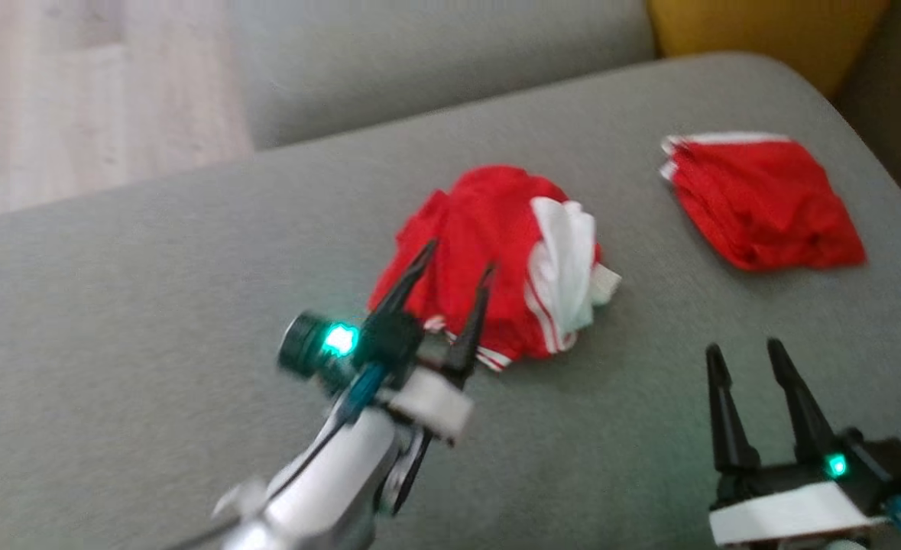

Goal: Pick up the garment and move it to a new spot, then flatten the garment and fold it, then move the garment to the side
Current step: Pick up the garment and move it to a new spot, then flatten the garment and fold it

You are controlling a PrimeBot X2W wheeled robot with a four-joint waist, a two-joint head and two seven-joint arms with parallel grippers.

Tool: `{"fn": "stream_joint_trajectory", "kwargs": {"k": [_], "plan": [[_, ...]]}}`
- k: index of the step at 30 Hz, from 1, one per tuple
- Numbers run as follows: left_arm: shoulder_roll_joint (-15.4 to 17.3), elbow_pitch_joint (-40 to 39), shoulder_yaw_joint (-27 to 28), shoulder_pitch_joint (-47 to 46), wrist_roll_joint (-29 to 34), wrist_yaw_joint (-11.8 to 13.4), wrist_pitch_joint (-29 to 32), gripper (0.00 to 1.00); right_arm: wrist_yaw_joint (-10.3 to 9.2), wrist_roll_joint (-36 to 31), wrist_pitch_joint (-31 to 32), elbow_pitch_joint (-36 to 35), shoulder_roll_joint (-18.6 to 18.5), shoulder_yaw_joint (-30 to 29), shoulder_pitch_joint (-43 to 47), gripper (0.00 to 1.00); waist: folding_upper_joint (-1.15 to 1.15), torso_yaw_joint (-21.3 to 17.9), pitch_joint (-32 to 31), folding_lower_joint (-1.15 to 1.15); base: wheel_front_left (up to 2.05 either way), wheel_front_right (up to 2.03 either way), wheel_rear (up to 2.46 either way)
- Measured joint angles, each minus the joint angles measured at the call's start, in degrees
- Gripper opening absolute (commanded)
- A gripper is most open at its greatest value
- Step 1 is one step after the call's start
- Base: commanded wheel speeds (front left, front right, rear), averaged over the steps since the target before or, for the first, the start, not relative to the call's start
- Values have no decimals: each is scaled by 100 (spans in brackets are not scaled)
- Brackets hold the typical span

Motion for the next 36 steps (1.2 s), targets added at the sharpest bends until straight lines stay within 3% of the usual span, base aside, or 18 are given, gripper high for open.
{"fn": "stream_joint_trajectory", "kwargs": {"k": [7, 10, 14, 20, 36], "plan": [[592, -1538, 1239, 1872, 498, 712, 0, 100, 0, -71, 0, -7, 49, -224, 319, 100, 0, 591, -522, 0, 0, 0, 0], [668, -2148, 1633, 2736, 848, 961, 0, 100, 0, -159, 0, -7, 97, -258, 564, 100, 0, 784, -708, 0, 0, 0, 0], [693, -2632, 1746, 3662, 1414, 1104, -4, 100, 0, -221, 0, -11, 148, -300, 812, 100, 0, 971, -901, 1, 0, 0, 0], [564, -2750, 1937, 4485, 1712, 1056, -8, 100, 0, -267, 0, -12, 168, -229, 993, 100, 0, 1103, -1055, 1, 0, 0, 0], [222, -2709, 2376, 4479, 2039, 605, -8, 100, 0, -267, 0, 36, 169, -164, 1039, 100, 0, 1068, -1104, 2, 0, 0, 0]]}}
